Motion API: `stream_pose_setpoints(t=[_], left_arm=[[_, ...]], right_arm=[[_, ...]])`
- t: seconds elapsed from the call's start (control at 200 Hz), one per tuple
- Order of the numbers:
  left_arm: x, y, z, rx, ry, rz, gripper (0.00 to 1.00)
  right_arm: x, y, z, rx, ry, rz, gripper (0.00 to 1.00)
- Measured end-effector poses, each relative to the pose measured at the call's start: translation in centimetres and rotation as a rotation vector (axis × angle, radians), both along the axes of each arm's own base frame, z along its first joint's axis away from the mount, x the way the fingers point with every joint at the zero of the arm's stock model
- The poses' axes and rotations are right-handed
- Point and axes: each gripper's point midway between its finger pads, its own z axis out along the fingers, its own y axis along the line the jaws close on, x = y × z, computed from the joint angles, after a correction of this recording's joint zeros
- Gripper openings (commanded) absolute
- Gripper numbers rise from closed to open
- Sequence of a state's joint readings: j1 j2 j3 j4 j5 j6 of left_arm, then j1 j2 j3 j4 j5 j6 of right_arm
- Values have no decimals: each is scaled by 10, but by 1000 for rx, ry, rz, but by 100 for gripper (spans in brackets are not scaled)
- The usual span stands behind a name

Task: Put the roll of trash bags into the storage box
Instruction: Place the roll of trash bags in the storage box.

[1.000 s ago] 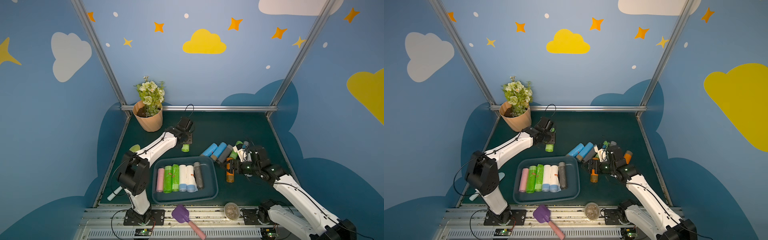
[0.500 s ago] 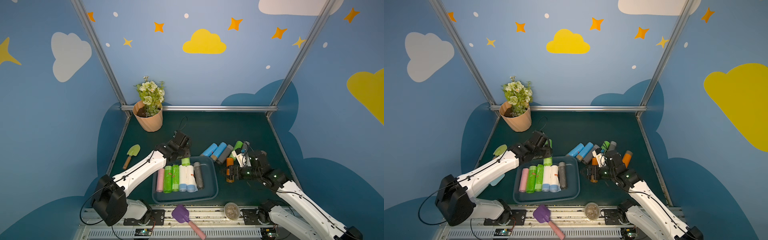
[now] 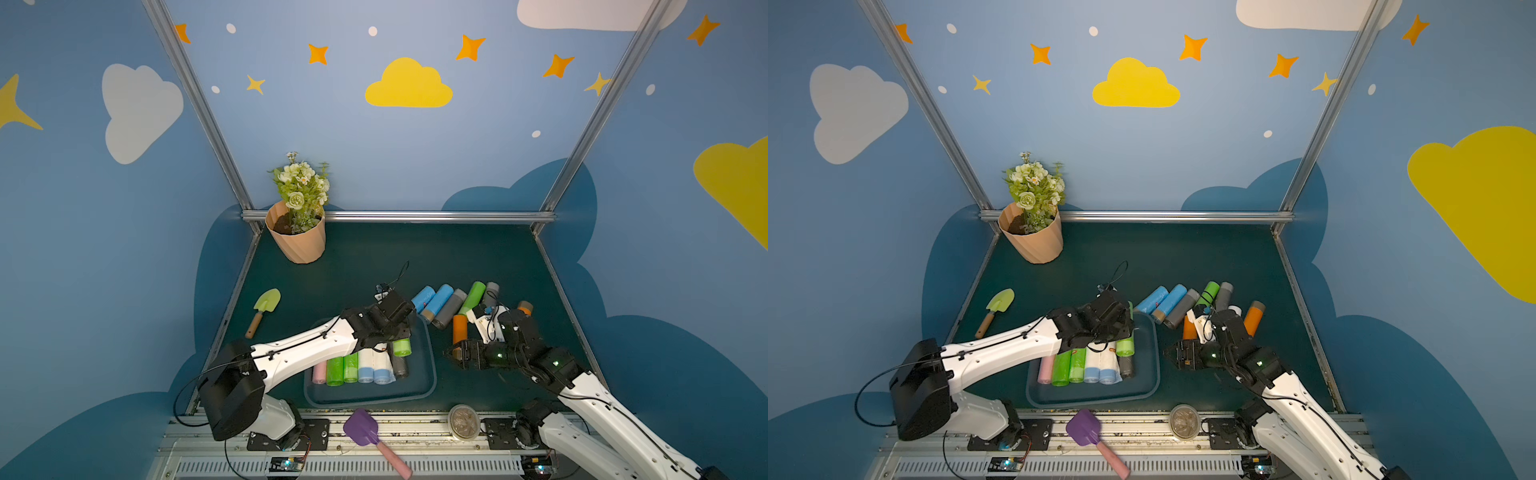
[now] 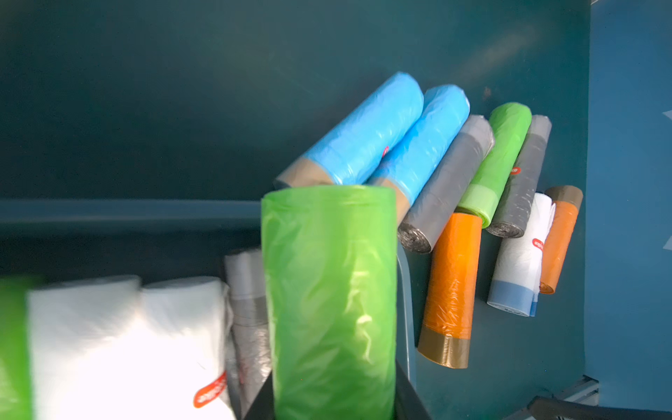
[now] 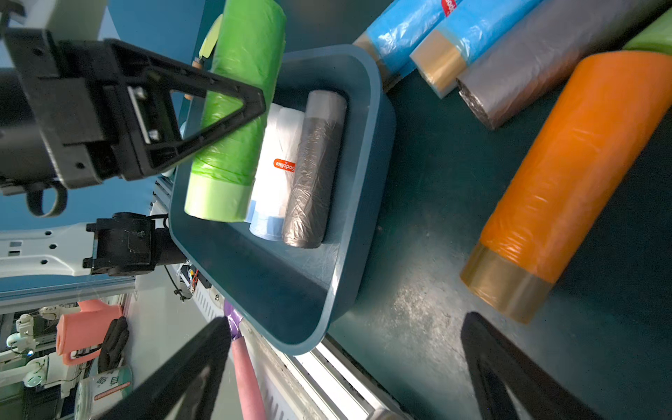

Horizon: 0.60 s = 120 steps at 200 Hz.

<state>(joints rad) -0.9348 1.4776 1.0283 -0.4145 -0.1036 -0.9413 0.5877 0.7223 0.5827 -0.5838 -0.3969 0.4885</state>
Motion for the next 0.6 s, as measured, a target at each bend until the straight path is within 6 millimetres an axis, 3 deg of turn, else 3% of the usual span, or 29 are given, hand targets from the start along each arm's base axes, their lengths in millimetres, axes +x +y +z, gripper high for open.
stream_pose_setpoints(t=[0.28, 0.601], left_arm=[[-13, -25, -33, 12, 55, 4, 36], [-14, -30, -51, 53, 75, 9, 37]], right_arm=[[-2, -7, -6, -22, -4, -22, 97], [1, -11, -7, -38, -18, -44, 97]])
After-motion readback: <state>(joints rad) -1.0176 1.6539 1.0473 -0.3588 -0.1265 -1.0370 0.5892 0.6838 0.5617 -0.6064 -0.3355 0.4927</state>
